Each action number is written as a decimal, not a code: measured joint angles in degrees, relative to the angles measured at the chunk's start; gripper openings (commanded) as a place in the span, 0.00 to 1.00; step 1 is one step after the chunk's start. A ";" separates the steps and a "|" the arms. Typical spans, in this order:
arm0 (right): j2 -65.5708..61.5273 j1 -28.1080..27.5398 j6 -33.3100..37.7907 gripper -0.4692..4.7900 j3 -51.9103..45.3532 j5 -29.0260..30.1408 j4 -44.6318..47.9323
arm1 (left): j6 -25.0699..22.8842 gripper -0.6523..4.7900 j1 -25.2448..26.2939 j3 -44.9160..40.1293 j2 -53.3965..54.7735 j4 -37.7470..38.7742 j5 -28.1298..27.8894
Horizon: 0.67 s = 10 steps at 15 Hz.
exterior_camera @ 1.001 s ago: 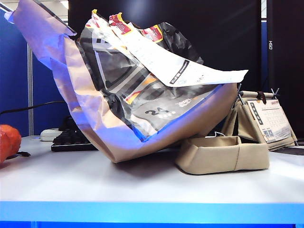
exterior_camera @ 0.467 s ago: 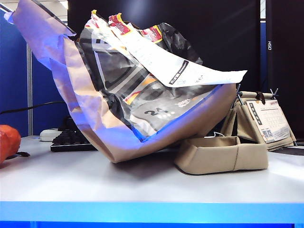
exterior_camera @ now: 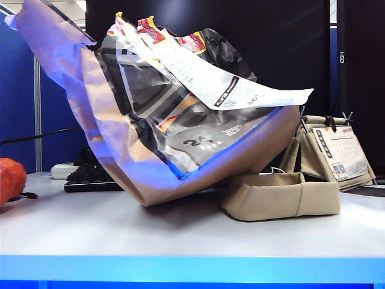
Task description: Open the paper bag and put two oranges into the paper bag.
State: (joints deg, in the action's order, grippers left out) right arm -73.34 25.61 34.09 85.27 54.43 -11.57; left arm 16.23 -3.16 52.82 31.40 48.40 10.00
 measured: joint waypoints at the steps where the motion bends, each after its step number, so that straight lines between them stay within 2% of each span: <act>1: -5.07 2.97 -2.47 0.61 2.16 -1.44 -0.63 | 0.07 0.87 0.02 0.02 -0.02 0.28 0.31; 3: -14.12 8.61 -9.70 0.62 6.75 -7.02 -6.51 | -0.11 0.87 0.02 0.13 -1.14 0.59 0.48; 4: -19.43 10.84 -19.10 0.67 11.58 -13.33 -17.05 | -0.11 0.87 0.02 0.22 -1.22 1.66 0.46; 5: -21.57 12.04 -24.94 0.73 15.65 -19.61 -22.32 | -0.26 0.87 0.02 0.22 -1.31 2.62 0.44; 6: -24.55 14.56 -33.48 0.73 23.08 -30.80 -30.60 | -1.57 0.87 0.02 0.22 -1.38 3.65 0.26; 8: -27.82 18.73 -42.91 0.73 31.63 -42.21 -39.58 | -2.12 0.87 0.02 0.20 -1.27 4.04 -0.07; 10: -28.98 21.46 -47.25 0.73 35.30 -48.65 -39.52 | -2.58 0.87 0.02 0.20 -1.33 3.96 -1.31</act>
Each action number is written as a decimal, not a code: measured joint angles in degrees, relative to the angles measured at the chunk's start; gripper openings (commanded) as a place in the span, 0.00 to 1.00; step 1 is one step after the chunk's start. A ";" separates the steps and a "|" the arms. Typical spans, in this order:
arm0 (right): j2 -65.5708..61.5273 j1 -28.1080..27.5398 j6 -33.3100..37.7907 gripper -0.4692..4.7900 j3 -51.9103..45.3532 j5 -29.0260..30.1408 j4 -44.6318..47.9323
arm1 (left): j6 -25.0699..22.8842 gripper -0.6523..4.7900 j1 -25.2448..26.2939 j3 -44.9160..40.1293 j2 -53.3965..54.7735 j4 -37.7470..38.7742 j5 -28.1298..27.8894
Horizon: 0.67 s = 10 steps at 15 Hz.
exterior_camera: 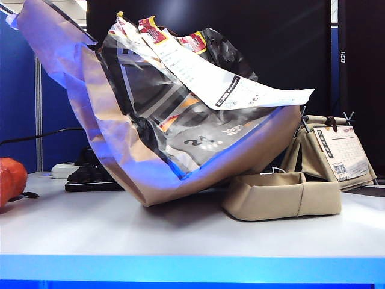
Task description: Open the paper bag and put two oranges into the paper bag.
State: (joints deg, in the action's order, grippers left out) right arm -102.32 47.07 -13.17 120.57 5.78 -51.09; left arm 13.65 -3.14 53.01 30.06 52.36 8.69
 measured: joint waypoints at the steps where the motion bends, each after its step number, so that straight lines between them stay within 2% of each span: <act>1: 0.15 0.79 -0.83 0.73 0.35 -1.68 1.90 | -0.09 0.87 0.00 0.00 -0.04 -0.11 -0.20; 3: -0.24 1.79 -2.36 0.73 0.87 -5.33 5.22 | -0.13 0.87 0.00 0.00 0.00 -0.17 -0.26; 5: -4.42 2.51 -2.97 0.73 0.90 -6.27 6.05 | -0.33 0.87 0.00 0.00 0.00 0.00 0.83; 10: -10.34 5.09 -10.99 0.70 0.83 -21.70 9.53 | -1.42 0.87 0.00 0.00 0.00 2.51 1.77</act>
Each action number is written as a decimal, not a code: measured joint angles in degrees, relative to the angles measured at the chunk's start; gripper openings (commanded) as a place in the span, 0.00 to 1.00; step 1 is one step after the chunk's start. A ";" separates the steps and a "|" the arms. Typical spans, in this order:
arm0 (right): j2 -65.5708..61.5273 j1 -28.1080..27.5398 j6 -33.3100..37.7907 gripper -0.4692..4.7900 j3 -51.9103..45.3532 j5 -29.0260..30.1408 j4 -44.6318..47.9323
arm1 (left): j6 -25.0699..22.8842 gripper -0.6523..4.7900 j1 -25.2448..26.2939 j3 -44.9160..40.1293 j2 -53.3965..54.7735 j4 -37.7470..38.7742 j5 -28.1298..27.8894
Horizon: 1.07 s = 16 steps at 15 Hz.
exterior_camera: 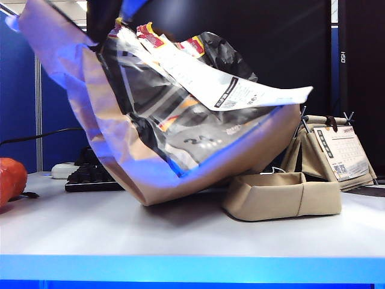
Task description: Open the paper bag and put two oranges into the paper bag.
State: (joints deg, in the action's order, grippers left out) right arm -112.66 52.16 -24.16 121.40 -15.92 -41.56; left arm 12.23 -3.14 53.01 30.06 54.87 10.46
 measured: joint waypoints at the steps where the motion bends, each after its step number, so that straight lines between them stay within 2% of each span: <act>1: -0.35 -0.13 -2.14 0.70 0.00 -3.19 3.10 | -0.02 0.87 0.00 0.00 0.00 0.55 0.02; 3: -0.33 -0.15 -2.89 0.70 0.07 -3.63 6.12 | -1.18 0.87 0.00 0.00 0.02 1.11 0.02; 8: -0.35 -0.02 -2.69 0.67 0.09 -3.26 6.54 | -2.38 0.87 0.00 0.00 0.00 1.51 0.02; 10: -0.61 0.04 -0.66 0.67 0.09 0.20 6.56 | -2.38 0.87 0.00 0.00 -0.02 1.49 0.02; 12: -1.57 0.48 -0.26 0.67 0.07 0.55 6.49 | -2.40 0.87 0.00 0.00 0.00 1.46 0.02; 16: -3.63 1.97 -0.24 0.67 0.09 -1.11 5.07 | -3.48 0.87 0.00 0.00 0.07 1.11 0.02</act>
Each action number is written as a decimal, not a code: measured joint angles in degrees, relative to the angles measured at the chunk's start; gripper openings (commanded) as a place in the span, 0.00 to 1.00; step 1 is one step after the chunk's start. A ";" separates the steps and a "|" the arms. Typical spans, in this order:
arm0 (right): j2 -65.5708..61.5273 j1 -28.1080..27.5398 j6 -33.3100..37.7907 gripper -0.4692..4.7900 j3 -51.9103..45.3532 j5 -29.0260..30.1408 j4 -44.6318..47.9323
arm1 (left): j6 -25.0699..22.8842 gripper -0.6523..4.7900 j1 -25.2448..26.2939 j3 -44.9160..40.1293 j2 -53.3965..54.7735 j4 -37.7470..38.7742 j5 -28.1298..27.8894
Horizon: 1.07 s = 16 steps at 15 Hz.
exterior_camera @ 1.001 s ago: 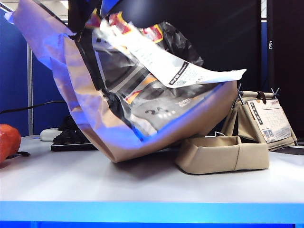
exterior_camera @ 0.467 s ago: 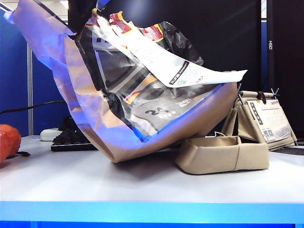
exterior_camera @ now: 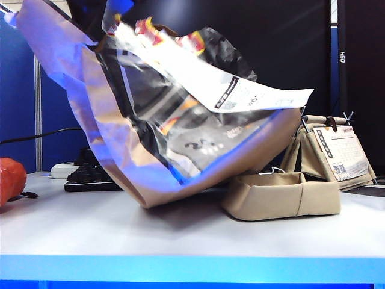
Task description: Open the paper bag and put two oranges into the paper bag.
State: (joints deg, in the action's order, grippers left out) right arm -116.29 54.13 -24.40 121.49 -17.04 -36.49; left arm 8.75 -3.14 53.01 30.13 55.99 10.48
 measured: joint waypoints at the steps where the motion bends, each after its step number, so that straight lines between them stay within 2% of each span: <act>1: -0.63 0.02 -0.26 0.67 -0.02 -3.08 -0.04 | -0.35 0.87 0.00 0.00 -0.02 0.00 0.00; 4: -1.31 -1.03 -2.12 0.66 -0.07 -9.86 -0.22 | -0.66 0.87 0.00 0.00 0.02 0.00 -0.15; 7: -1.31 -2.23 -2.19 0.49 -0.07 -10.99 0.17 | -1.29 0.87 0.00 0.00 0.00 -0.15 -0.22; 9: -1.31 -3.23 -2.19 0.46 -0.07 -11.50 0.17 | -1.31 0.87 0.00 0.00 0.00 -0.79 -0.22; 11: -1.31 -3.17 -2.16 0.17 -0.04 -13.16 0.20 | -1.31 0.87 0.00 0.00 0.00 -0.83 -0.22; 12: -1.31 -3.28 -2.47 0.08 -0.04 -14.56 0.20 | -1.49 0.87 0.00 0.00 0.00 -0.87 -0.22; 14: -1.31 -3.54 -3.89 0.08 0.00 -16.90 0.17 | -2.40 0.87 0.00 0.00 0.00 -0.98 -0.22; 16: -0.81 -3.23 -7.04 0.08 0.02 -21.62 0.07 | -2.58 0.87 0.00 0.00 0.00 -3.10 -0.22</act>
State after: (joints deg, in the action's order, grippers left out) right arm -117.10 50.89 -31.44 121.51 -38.65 -36.42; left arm 6.17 -3.14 53.01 30.13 52.88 10.26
